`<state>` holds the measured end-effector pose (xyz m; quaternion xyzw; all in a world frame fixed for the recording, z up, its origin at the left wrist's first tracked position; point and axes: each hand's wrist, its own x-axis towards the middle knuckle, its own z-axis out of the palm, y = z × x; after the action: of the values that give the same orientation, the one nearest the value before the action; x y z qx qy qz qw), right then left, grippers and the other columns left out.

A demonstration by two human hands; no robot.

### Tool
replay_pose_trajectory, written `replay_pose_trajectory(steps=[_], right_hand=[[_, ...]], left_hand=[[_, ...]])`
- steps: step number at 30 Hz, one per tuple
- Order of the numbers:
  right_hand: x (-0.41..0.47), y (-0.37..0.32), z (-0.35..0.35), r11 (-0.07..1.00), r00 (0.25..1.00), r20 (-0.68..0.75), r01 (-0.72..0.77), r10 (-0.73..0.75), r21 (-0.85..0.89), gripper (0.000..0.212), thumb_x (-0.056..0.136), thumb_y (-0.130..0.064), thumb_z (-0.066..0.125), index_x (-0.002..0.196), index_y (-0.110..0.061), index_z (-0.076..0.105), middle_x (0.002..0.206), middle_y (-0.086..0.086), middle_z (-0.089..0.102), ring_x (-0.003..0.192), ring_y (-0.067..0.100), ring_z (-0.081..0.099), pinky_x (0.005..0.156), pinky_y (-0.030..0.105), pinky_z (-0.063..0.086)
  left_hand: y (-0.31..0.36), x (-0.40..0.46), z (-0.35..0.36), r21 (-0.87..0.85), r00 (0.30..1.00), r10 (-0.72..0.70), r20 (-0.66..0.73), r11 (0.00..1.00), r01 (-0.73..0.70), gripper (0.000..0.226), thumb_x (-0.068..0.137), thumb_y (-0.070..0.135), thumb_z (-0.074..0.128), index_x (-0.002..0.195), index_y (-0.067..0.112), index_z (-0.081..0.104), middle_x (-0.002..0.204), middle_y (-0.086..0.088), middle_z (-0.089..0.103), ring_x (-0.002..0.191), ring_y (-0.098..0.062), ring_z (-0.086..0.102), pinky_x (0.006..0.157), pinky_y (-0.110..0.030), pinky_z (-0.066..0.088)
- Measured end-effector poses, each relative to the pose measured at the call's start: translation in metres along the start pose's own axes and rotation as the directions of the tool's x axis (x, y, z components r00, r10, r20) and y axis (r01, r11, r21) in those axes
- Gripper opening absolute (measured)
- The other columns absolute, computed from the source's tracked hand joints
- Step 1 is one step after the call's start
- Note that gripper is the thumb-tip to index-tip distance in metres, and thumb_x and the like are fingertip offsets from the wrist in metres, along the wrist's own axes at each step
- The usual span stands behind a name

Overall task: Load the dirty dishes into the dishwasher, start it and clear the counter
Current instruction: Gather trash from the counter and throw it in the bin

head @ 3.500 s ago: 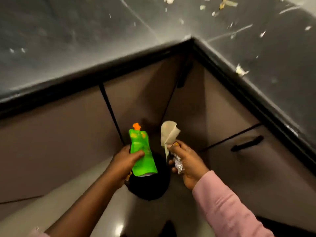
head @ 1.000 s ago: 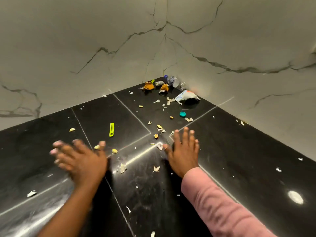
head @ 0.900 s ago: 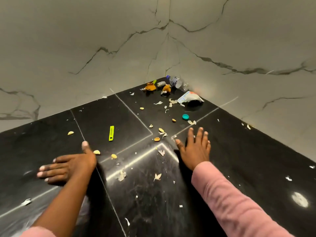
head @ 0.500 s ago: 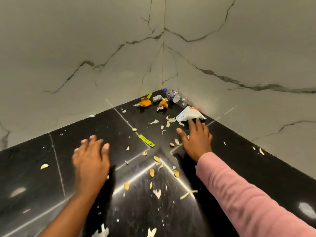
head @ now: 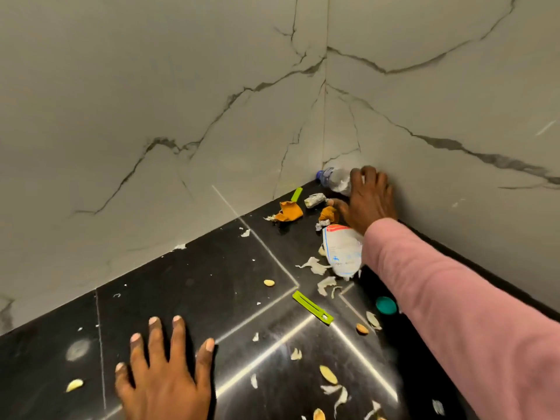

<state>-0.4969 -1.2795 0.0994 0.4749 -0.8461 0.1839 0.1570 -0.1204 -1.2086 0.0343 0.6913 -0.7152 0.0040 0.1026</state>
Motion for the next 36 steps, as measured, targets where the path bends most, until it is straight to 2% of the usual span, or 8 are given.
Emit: replay_pose_trajectory(steps=[7,12,16,20,24,27,31,36], right_hand=[[0.072,-0.027,0.039,0.987,0.924,0.380,-0.020,-0.041,0.157,0.081,0.078,-0.054,0.069,0.142,-0.018,0.034,0.142,0.011,0.038,0.124,0.036,0.046,0.100,0.042,0.042],[0.076,-0.038,0.043,0.958,0.789,0.549,0.180,-0.275,0.222,0.049,0.093,-0.048,0.052,0.140,-0.042,0.040,0.141,0.012,0.031,0.123,0.036,0.047,0.106,0.037,0.037],[0.053,-0.068,0.028,0.895,0.675,0.620,0.434,-0.399,0.104,0.055,0.088,-0.070,0.034,0.138,-0.046,0.038,0.154,0.008,0.021,0.137,0.037,0.030,0.113,0.048,0.027],[0.012,-0.090,0.011,0.856,0.629,0.625,0.501,-0.463,0.130,0.057,0.085,-0.071,0.039,0.135,-0.043,0.040,0.154,0.004,0.013,0.137,0.037,0.026,0.104,0.052,0.036],[-0.007,-0.091,-0.003,0.829,0.514,0.660,0.441,-0.548,0.345,0.046,0.089,-0.063,0.043,0.131,-0.045,0.045,0.158,0.005,0.008,0.142,0.039,0.014,0.111,0.059,0.025],[0.008,-0.088,-0.001,0.816,0.597,0.557,0.400,-0.577,0.417,0.055,0.087,-0.067,0.039,0.138,-0.046,0.037,0.155,0.009,0.021,0.141,0.039,0.018,0.111,0.061,0.023],[0.041,-0.088,0.018,0.929,0.735,0.572,0.241,-0.364,0.281,0.065,0.092,-0.063,0.032,0.149,-0.034,0.023,0.156,0.013,0.020,0.143,0.039,0.017,0.116,0.053,0.016],[0.033,-0.114,0.023,0.906,0.604,0.684,0.178,-0.408,0.384,0.068,0.093,-0.065,0.023,0.145,-0.025,0.036,0.150,0.006,0.039,0.136,0.028,0.037,0.112,0.038,0.027]], left_hand=[[-0.001,0.003,0.003,0.031,0.999,0.003,-0.051,1.000,-0.002,0.093,0.087,0.074,0.006,0.119,0.012,0.068,0.133,-0.019,0.058,0.120,-0.046,0.051,0.098,-0.060,0.032],[-0.002,0.007,0.000,0.033,1.000,-0.001,0.016,0.999,0.000,0.092,0.088,0.073,0.006,0.120,0.013,0.068,0.133,-0.018,0.058,0.120,-0.046,0.052,0.097,-0.058,0.032],[-0.001,0.006,-0.001,0.012,1.000,-0.004,0.007,1.000,0.004,0.091,0.088,0.073,0.007,0.121,0.014,0.068,0.134,-0.018,0.057,0.121,-0.046,0.051,0.097,-0.059,0.032],[-0.002,0.005,0.002,0.028,1.000,0.000,-0.017,1.000,0.000,0.087,0.088,0.072,0.009,0.126,0.016,0.064,0.138,-0.016,0.054,0.126,-0.042,0.046,0.099,-0.059,0.032],[-0.004,0.004,0.002,0.037,1.000,0.005,-0.007,0.999,-0.005,0.085,0.089,0.071,0.010,0.129,0.018,0.062,0.141,-0.014,0.052,0.129,-0.040,0.043,0.100,-0.058,0.030],[-0.003,0.003,0.000,0.043,1.000,0.024,0.001,0.999,-0.024,0.084,0.089,0.070,0.010,0.130,0.017,0.061,0.141,-0.015,0.051,0.129,-0.041,0.044,0.099,-0.060,0.033],[-0.003,0.003,-0.001,0.044,1.000,0.029,0.011,0.999,-0.030,0.084,0.090,0.069,0.008,0.130,0.016,0.060,0.141,-0.016,0.051,0.129,-0.042,0.045,0.099,-0.063,0.036],[-0.006,0.004,-0.001,0.047,0.998,0.055,0.032,0.997,-0.057,0.081,0.091,0.066,0.008,0.133,0.017,0.058,0.143,-0.015,0.049,0.131,-0.041,0.043,0.101,-0.061,0.035]])
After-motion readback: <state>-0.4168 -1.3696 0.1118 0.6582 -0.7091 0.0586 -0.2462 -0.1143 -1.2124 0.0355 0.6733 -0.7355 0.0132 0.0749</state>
